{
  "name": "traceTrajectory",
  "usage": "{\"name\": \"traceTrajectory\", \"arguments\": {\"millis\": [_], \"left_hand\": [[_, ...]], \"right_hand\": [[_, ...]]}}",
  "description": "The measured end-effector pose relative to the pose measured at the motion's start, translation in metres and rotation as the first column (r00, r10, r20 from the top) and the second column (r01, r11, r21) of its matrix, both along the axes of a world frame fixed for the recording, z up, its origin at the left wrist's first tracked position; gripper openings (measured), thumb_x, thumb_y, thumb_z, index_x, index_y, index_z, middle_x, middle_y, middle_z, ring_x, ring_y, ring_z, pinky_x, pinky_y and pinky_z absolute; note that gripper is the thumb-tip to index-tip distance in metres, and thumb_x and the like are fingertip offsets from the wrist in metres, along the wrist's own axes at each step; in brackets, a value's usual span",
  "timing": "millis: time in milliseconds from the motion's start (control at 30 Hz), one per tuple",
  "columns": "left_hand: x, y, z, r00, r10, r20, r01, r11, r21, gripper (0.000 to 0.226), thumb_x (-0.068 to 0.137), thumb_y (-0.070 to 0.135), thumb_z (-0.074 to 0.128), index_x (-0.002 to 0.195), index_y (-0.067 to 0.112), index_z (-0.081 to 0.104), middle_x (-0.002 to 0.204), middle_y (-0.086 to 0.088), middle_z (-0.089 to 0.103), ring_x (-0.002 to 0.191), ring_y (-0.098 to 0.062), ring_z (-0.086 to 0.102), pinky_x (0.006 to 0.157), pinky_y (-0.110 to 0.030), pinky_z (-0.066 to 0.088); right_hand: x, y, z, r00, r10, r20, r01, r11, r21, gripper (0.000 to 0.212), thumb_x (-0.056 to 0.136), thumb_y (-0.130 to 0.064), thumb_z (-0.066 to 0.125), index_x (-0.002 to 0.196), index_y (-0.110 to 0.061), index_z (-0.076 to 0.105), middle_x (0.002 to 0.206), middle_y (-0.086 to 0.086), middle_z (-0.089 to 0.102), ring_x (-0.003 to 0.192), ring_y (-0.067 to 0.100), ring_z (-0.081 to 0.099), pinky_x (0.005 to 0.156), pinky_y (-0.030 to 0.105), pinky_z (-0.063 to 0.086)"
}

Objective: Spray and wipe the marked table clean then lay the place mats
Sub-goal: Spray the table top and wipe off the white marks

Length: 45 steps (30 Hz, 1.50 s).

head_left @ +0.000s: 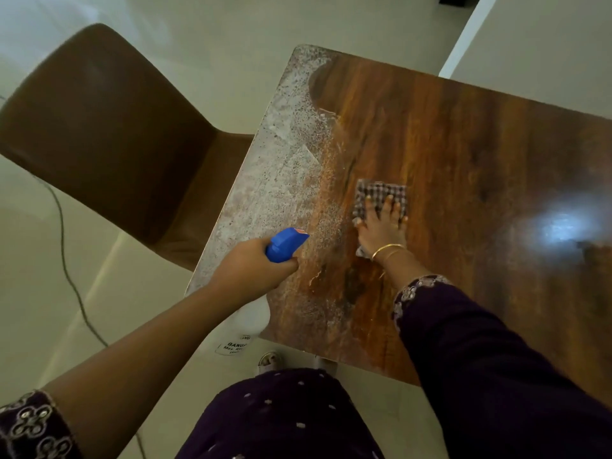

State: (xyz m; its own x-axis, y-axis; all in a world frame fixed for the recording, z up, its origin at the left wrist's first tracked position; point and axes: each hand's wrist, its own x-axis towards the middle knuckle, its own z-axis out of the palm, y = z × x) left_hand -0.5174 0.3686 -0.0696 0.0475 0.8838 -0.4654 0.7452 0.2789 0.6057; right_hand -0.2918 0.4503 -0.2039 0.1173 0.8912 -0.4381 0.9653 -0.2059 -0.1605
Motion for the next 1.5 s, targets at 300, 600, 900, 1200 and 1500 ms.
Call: {"name": "traceTrajectory", "arguments": {"millis": [300, 600, 900, 1200, 1500], "left_hand": [[0.010, 0.009, 0.002, 1.000, 0.002, 0.018, -0.001, 0.999, -0.048, 0.022, 0.084, 0.030, 0.063, 0.070, 0.029, 0.046, 0.063, 0.001, 0.059, 0.059, -0.013, 0.057, 0.063, -0.026, 0.050], [0.006, 0.006, 0.000, 0.998, 0.064, -0.029, -0.065, 0.996, -0.064, 0.016, 0.086, 0.029, 0.062, 0.085, 0.025, 0.046, 0.066, 0.001, 0.057, 0.057, -0.009, 0.055, 0.055, -0.018, 0.044], [-0.001, 0.000, -0.002, 0.995, 0.083, -0.051, -0.086, 0.994, -0.064, 0.026, 0.084, 0.028, 0.063, 0.071, 0.031, 0.042, 0.063, 0.002, 0.058, 0.055, -0.007, 0.056, 0.052, -0.017, 0.040], [-0.001, -0.016, -0.010, 0.995, -0.066, -0.078, 0.059, 0.995, -0.084, 0.017, 0.081, 0.031, 0.066, 0.076, 0.022, 0.052, 0.074, -0.014, 0.066, 0.072, -0.028, 0.067, 0.066, -0.032, 0.051], [-0.007, -0.041, -0.019, 0.960, -0.241, -0.138, 0.232, 0.969, -0.079, 0.029, 0.083, 0.033, 0.063, 0.062, 0.021, 0.046, 0.057, -0.003, 0.052, 0.053, -0.017, 0.052, 0.060, -0.028, 0.047]], "right_hand": [[-0.021, -0.091, -0.007, 0.833, 0.550, -0.055, -0.542, 0.833, 0.110, 0.066, 0.090, -0.046, 0.011, 0.151, -0.020, 0.012, 0.159, 0.011, 0.002, 0.146, 0.032, -0.002, 0.116, 0.049, -0.005], [0.041, -0.002, 0.000, 0.999, 0.048, -0.022, -0.049, 0.999, -0.023, 0.062, 0.100, -0.042, 0.028, 0.151, -0.026, -0.004, 0.157, 0.013, -0.016, 0.145, 0.031, -0.015, 0.115, 0.050, -0.008], [-0.041, -0.058, -0.004, 0.875, 0.484, 0.003, -0.481, 0.869, 0.114, 0.059, 0.096, -0.046, 0.014, 0.151, -0.029, -0.001, 0.158, 0.010, -0.012, 0.146, 0.030, -0.012, 0.114, 0.048, -0.011], [0.070, -0.096, -0.010, 0.984, 0.175, -0.015, -0.174, 0.983, 0.064, 0.073, 0.082, -0.050, 0.002, 0.150, -0.025, 0.001, 0.159, 0.008, -0.006, 0.146, 0.026, -0.009, 0.116, 0.046, -0.006], [0.029, -0.173, -0.009, 0.995, -0.066, -0.075, 0.071, 0.995, 0.066, 0.069, 0.086, -0.047, 0.013, 0.151, -0.025, 0.010, 0.159, 0.010, -0.005, 0.146, 0.028, -0.007, 0.115, 0.047, -0.007]]}}
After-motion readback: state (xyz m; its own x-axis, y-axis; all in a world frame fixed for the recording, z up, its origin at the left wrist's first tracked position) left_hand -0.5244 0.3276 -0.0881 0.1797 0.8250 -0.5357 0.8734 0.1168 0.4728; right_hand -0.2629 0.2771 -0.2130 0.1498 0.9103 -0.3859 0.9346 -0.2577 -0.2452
